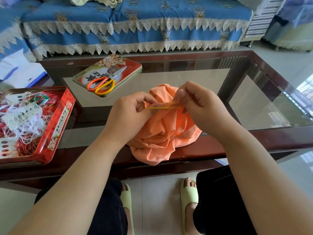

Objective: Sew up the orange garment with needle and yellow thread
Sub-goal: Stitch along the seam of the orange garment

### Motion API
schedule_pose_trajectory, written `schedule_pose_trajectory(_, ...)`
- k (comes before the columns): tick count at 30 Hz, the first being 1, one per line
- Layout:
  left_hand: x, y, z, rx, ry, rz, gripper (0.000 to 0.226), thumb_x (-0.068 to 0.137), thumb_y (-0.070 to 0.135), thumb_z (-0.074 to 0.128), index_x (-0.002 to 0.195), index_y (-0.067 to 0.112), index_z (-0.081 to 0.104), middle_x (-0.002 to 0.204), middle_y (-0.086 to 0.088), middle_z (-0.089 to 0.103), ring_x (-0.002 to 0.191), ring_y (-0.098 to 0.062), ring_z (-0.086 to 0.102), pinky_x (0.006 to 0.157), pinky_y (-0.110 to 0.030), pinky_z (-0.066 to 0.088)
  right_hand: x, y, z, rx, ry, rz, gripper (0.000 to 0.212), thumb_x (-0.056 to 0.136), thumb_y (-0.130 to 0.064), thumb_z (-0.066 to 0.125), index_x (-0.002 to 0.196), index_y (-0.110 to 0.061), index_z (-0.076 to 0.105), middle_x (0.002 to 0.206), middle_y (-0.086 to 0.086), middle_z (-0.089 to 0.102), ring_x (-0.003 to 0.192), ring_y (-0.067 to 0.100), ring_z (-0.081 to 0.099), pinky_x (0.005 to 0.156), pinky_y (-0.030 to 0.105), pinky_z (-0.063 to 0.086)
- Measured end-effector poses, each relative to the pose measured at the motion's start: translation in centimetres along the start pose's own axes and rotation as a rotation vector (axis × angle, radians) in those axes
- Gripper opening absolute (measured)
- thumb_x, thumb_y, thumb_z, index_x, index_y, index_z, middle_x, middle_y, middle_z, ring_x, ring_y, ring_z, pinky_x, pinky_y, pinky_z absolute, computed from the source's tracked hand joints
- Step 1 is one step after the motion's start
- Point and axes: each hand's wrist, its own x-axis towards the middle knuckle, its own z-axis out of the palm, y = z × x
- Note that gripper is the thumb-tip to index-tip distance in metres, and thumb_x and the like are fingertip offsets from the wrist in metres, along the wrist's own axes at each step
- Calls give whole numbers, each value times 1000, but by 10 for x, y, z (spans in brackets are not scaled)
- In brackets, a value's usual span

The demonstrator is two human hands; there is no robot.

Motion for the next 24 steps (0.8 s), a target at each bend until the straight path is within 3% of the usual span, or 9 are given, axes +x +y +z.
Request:
schedule_pose_trajectory(2, 0, -2, 0, 33, 52, 46, 17, 85, 43, 66, 86, 26, 67, 53, 3, 54, 54, -19, 49, 54, -35, 42, -1, 0, -4, -52, -124, 12, 22, 99, -22, 49, 87, -9, 63, 72, -9, 58, 67, 1, 55, 60, 13, 43)
schedule_pose_trajectory(6, 1, -1, 2, 59, 51, 78, 21, 89, 45, 56, 90, 25, 60, 80, 12, 57, 75, -6, 54, 63, -8, 41, -1, 1, -8, -109, -251, 16, 16, 96, -22, 55, 87, -18, 67, 87, -4, 62, 76, 10, 58, 75, 31, 46)
schedule_pose_trajectory(9, 2, -1, 4, 50, 22, 100, 20, 92, 40, 56, 94, 20, 58, 101, 7, 57, 95, -4, 55, 78, -8, 45, -1, 2, -7, -67, -154, -27, 16, 96, -20, 56, 86, -13, 67, 93, 0, 60, 75, 14, 59, 74, 35, 49)
schedule_pose_trajectory(13, 0, 4, 6, -33, -52, 15, 14, 89, 36, 63, 99, 28, 58, 87, 22, 57, 85, 3, 56, 71, -5, 42, -2, 4, -5, -8, 48, -74, 18, 95, -13, 57, 84, -2, 66, 94, -1, 59, 66, 12, 60, 62, 26, 50)
schedule_pose_trajectory(16, -2, 7, 8, -30, -73, 0, 25, 90, 34, 62, 115, 33, 61, 86, 30, 50, 84, 5, 53, 70, 0, 39, -3, 3, -3, -13, 118, -104, 16, 94, -9, 58, 86, 1, 68, 96, -4, 57, 65, 12, 61, 60, 27, 54)
schedule_pose_trajectory(20, -1, 7, 9, -137, -87, -51, 17, 94, 35, 58, 109, 31, 66, 97, 20, 65, 96, 5, 58, 76, -2, 41, -4, 0, 0, 20, 92, -118, 17, 94, -10, 58, 86, 1, 69, 98, -2, 58, 67, 13, 63, 63, 33, 55)
schedule_pose_trajectory(24, -3, 12, 14, -248, -75, -100, 15, 91, 40, 58, 100, 31, 65, 95, 16, 66, 93, 5, 58, 74, -3, 41, -7, -2, 2, -5, 59, -120, 20, 94, -15, 58, 87, -1, 69, 98, -3, 59, 75, 15, 63, 65, 34, 54)
